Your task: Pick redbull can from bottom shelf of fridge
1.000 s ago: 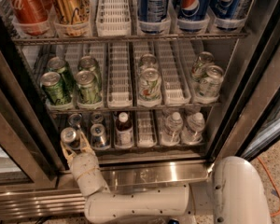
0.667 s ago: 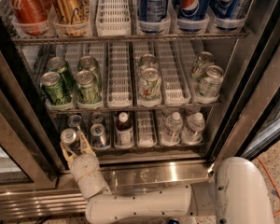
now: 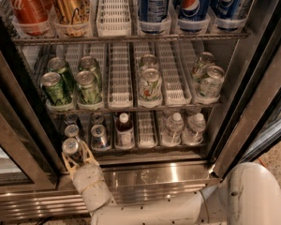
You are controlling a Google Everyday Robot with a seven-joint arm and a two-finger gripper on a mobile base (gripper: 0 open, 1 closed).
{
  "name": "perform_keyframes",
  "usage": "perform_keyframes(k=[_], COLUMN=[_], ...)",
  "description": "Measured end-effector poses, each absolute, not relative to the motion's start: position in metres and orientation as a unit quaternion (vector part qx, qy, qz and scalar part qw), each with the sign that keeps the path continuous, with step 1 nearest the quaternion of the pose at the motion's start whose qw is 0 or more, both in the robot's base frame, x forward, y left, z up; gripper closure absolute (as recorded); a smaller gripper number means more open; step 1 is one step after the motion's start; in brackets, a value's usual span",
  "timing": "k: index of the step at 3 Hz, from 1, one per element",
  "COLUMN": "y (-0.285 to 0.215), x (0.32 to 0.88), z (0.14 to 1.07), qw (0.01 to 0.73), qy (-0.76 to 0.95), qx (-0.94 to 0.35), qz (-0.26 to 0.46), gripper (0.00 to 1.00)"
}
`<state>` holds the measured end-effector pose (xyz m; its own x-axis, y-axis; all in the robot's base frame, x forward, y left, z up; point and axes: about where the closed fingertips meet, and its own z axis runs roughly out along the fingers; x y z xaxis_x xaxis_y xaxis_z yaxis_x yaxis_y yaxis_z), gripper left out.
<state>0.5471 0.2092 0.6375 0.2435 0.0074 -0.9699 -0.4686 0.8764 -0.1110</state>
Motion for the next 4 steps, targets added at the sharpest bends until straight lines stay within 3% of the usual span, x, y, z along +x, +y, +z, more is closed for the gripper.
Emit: perform_keyframes(k=[4], y=[0.138], x=[0.527], z=[0.646], qw=[0.776], qy=[0.579], qx=[-0.121], qz=[0.219], gripper=[1.0])
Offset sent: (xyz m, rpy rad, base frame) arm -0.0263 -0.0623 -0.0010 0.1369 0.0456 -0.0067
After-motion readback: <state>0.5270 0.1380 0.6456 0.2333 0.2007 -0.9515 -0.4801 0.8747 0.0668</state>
